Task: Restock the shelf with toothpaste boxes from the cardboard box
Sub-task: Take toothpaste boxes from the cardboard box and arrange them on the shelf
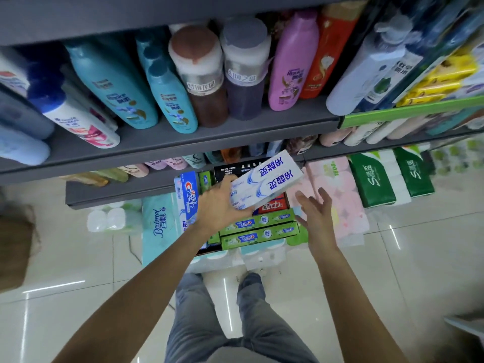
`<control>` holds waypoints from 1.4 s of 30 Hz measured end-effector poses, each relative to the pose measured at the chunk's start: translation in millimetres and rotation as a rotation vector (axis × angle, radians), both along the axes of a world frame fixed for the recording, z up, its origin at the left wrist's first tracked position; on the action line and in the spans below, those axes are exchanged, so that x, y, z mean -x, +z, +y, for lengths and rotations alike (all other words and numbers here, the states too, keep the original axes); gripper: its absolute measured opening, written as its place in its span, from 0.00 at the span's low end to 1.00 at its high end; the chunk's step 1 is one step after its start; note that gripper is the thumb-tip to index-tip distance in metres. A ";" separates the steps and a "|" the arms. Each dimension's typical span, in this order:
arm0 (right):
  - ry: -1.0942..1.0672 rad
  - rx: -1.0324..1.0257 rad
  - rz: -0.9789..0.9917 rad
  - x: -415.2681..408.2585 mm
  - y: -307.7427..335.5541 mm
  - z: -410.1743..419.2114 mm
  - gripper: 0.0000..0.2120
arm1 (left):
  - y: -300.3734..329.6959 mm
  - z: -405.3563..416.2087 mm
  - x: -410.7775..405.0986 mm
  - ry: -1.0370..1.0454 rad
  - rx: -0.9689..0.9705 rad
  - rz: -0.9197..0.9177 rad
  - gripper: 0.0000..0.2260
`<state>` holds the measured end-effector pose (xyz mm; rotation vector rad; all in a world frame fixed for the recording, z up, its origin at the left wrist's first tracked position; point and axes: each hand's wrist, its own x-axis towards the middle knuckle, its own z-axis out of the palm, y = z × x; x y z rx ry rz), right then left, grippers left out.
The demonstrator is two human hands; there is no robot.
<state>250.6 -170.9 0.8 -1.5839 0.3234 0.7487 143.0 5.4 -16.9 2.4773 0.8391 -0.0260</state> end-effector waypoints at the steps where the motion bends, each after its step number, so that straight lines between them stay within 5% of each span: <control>1: 0.007 -0.071 0.064 9.5 8.5 3.1 0.36 | 10.3 -6.6 0.2 0.058 0.049 -0.022 0.32; 9: 0.172 -0.162 -0.122 29.5 46.4 43.4 0.35 | 63.8 -41.2 4.8 0.207 0.726 -0.239 0.33; 16: 0.318 -0.500 0.183 19.3 64.5 28.0 0.26 | 87.3 -26.8 31.4 0.300 1.199 -0.434 0.19; 20: 0.323 -0.419 0.222 18.2 78.2 19.6 0.27 | 101.1 -18.0 60.8 0.300 1.218 -0.522 0.18; 25: 0.586 -0.253 -0.153 21.9 111.4 22.4 0.33 | 119.9 -1.0 105.2 0.329 1.077 -0.585 0.21; 28: 0.696 -0.308 -0.265 22.9 137.5 28.5 0.24 | 141.9 3.4 128.4 0.375 0.936 -0.633 0.14; 32: 0.802 -0.404 -0.479 22.2 191.2 58.3 0.12 | 183.0 20.3 158.4 0.391 0.501 -0.720 0.14; 42: 0.919 -0.367 -1.022 27.1 314.4 171.3 0.13 | 291.1 110.1 194.6 0.286 -0.740 -0.432 0.30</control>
